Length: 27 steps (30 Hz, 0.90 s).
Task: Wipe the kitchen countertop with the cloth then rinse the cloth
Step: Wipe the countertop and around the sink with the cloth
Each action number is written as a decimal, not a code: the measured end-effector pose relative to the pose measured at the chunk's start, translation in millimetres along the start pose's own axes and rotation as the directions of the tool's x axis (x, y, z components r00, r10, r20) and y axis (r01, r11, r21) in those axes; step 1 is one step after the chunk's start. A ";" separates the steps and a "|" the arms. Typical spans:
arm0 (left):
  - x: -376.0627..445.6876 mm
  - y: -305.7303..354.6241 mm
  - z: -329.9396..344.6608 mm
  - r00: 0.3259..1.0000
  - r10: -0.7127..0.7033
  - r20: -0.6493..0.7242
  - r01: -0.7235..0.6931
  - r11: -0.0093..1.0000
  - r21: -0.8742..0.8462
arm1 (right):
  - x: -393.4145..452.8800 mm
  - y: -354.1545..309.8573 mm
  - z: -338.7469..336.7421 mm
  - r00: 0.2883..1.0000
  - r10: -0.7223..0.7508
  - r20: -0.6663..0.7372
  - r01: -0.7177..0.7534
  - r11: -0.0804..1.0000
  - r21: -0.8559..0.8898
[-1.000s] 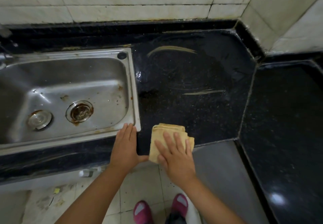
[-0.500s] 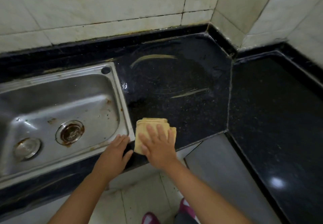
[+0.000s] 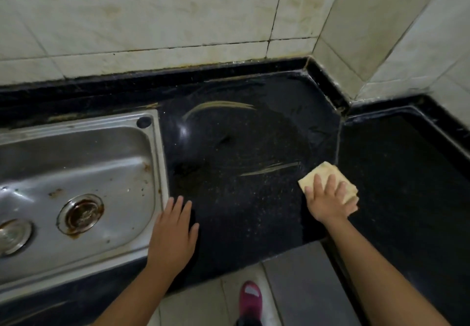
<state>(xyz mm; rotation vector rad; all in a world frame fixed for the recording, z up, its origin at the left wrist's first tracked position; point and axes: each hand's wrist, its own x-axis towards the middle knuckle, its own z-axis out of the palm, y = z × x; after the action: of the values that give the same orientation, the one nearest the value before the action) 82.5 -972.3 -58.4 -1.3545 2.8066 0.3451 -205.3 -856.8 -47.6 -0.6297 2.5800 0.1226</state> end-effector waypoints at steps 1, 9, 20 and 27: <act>4.3 4.3 0.5 0.999 -0.038 -0.005 0.038 0.999 -0.019 | 15.4 -7.0 -10.9 1.000 -0.015 -0.009 0.015 1.000 0.009; 37.4 7.5 11.9 0.964 -0.259 0.067 0.263 0.963 -0.058 | -3.3 -139.7 38.8 0.709 -0.703 0.060 0.699 0.687 -0.197; 38.0 62.1 25.6 0.968 -0.248 0.036 0.249 0.967 -0.058 | 54.4 23.2 -4.4 0.917 -0.383 -0.107 0.365 0.918 -0.154; 32.5 68.7 31.1 0.950 -0.312 0.029 0.313 0.942 -0.121 | 89.6 -111.4 -24.3 0.853 -0.522 0.022 0.519 0.842 -0.146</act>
<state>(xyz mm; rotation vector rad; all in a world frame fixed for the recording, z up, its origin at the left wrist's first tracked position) 6.2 -949.8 -78.7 -1.7848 2.5382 0.5209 -235.0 -997.6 -65.6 -1.3693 2.3307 0.1252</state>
